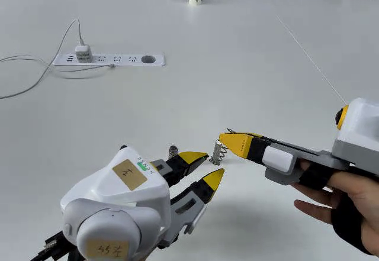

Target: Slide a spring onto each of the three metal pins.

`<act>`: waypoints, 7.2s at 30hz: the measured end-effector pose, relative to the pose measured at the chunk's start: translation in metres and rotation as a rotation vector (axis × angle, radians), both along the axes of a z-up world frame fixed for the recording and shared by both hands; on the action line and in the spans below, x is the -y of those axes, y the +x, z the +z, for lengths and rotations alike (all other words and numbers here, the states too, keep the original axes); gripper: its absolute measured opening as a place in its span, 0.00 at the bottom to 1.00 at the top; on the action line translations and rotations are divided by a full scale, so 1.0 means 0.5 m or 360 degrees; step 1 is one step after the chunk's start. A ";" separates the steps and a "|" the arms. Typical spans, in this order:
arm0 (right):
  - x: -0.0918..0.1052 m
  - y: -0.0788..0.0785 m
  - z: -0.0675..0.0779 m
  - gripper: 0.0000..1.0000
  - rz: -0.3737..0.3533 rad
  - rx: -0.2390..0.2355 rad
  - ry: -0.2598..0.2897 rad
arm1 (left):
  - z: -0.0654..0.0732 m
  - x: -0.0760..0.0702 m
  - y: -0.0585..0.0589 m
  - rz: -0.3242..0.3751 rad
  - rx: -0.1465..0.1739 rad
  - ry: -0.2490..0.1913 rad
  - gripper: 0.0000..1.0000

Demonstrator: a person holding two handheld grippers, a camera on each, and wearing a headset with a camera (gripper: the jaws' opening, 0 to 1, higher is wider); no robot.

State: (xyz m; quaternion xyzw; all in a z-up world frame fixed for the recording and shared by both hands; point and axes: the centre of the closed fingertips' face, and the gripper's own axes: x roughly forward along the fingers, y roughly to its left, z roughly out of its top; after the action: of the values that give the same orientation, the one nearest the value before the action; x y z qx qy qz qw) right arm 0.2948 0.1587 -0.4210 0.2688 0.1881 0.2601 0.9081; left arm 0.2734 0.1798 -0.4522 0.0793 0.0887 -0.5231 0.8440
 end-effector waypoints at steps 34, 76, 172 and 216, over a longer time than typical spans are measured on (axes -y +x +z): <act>0.042 0.070 -0.027 0.11 -0.0072 0.0100 -0.0486 | -0.038 -0.154 0.072 0.0395 -0.0181 0.0168 0.51; 0.058 0.123 -0.104 0.11 -0.0101 0.0158 -0.0816 | -0.061 -0.195 0.081 0.0470 -0.0234 0.0147 0.88; 0.026 0.012 -0.143 0.60 0.0068 -0.0043 -0.0901 | -0.053 -0.232 0.089 0.0448 -0.0278 0.0187 0.90; 0.016 -0.042 -0.121 0.91 0.0115 -0.0052 -0.0892 | -0.041 -0.277 0.067 0.0482 -0.0342 0.0209 1.00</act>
State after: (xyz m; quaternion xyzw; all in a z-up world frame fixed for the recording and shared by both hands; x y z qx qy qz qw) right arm 0.2739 0.1508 -0.4815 0.0046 0.2769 0.2257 0.9340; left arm 0.3066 0.3184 -0.4727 0.0638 0.2231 -0.3888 0.8916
